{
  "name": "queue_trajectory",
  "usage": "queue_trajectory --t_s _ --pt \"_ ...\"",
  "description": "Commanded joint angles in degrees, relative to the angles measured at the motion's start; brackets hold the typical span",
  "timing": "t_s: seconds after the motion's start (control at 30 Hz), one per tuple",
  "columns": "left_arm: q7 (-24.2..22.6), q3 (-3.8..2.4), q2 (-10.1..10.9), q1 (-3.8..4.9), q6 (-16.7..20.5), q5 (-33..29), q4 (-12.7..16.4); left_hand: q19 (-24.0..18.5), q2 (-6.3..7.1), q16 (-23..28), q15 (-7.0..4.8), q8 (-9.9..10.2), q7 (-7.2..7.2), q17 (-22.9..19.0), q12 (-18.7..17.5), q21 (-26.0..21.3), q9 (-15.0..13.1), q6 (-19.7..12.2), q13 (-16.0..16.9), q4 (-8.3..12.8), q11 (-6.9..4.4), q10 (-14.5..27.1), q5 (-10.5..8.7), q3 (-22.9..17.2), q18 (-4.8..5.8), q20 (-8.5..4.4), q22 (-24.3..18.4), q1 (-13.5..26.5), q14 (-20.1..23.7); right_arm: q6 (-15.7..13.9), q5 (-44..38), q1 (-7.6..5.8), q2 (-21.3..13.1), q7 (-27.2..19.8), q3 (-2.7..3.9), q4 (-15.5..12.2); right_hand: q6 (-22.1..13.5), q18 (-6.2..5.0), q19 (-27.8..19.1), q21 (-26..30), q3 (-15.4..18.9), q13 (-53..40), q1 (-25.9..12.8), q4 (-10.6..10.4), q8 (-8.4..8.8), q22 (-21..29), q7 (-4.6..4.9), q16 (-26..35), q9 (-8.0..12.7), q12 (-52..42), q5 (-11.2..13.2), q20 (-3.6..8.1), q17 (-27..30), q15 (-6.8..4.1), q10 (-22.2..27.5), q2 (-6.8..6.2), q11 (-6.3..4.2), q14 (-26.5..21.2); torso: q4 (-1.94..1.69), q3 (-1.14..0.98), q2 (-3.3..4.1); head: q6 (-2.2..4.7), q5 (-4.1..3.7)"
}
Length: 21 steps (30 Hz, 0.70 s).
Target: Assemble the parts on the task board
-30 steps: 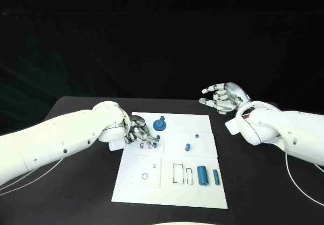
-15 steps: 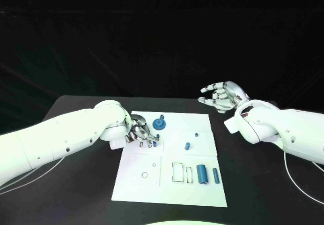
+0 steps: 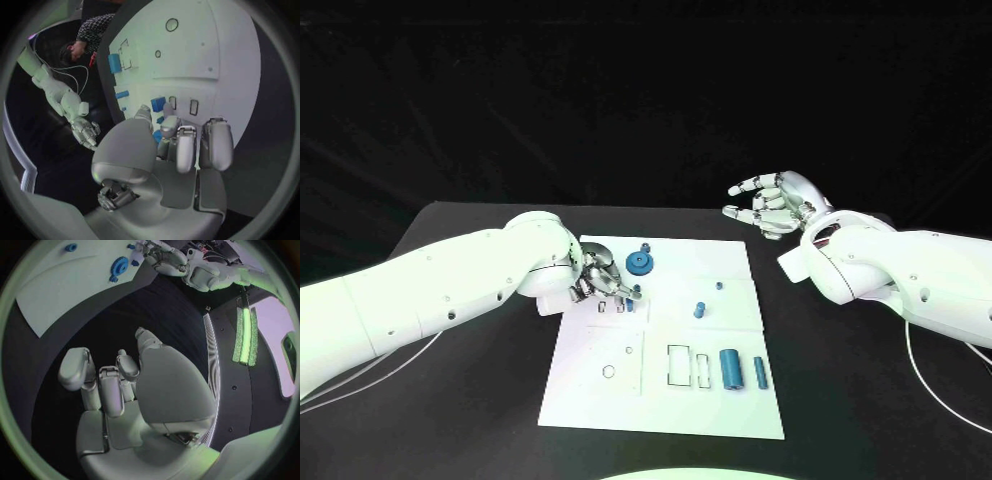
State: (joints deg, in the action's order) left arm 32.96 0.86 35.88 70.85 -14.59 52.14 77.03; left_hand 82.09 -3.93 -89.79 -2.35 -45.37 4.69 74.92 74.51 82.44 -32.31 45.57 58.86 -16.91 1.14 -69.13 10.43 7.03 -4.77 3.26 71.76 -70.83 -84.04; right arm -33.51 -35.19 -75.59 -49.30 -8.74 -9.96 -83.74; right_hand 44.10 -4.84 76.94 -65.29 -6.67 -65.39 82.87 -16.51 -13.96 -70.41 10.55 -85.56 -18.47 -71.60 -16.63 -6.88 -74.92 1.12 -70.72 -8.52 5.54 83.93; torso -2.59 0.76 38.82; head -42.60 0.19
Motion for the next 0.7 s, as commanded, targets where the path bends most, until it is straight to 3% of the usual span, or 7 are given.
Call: queue_trajectory --t_s 0.03,0.7 --pt "-0.1 0.0 -0.3 0.07 -1.3 -0.2 -0.2 0.1 -0.19 -0.2 -0.37 -0.3 0.14 15.1 0.0 0.3 -0.2 -0.4 -0.1 0.1 -0.33 0.0 -0.19 0.3 1.14 -0.22 0.1 0.2 -6.0 0.9 -0.2 0.01 0.1 -0.1 0.02 0.1 0.1 -1.09 -0.4 0.4 -0.4 0.0 -0.2 0.0 -0.24 0.0 -0.08 0.3 0.0 0.2 0.1 -0.08 -2.7 -0.11 0.0 0.59 -0.09 3.0 -0.03 -0.03 -0.04 -0.08 0.01" --pt "-0.5 0.16 -0.9 0.07 -2.3 -0.8 -0.9 0.1 -0.58 -0.2 -0.47 -0.5 0.03 15.1 0.0 0.4 -0.9 -0.7 -0.1 0.1 -0.45 0.1 -0.09 0.4 1.19 -0.21 0.3 -1.2 -6.0 1.1 -0.2 0.04 0.2 0.1 0.02 0.2 0.1 -1.09 -0.4 0.4 -0.5 -0.1 -0.2 0.0 -0.34 0.1 -0.12 0.3 0.0 0.1 0.1 -0.05 -2.7 -0.14 -0.1 0.7 -0.13 3.0 -0.07 0.0 -0.06 -0.38 -0.14"
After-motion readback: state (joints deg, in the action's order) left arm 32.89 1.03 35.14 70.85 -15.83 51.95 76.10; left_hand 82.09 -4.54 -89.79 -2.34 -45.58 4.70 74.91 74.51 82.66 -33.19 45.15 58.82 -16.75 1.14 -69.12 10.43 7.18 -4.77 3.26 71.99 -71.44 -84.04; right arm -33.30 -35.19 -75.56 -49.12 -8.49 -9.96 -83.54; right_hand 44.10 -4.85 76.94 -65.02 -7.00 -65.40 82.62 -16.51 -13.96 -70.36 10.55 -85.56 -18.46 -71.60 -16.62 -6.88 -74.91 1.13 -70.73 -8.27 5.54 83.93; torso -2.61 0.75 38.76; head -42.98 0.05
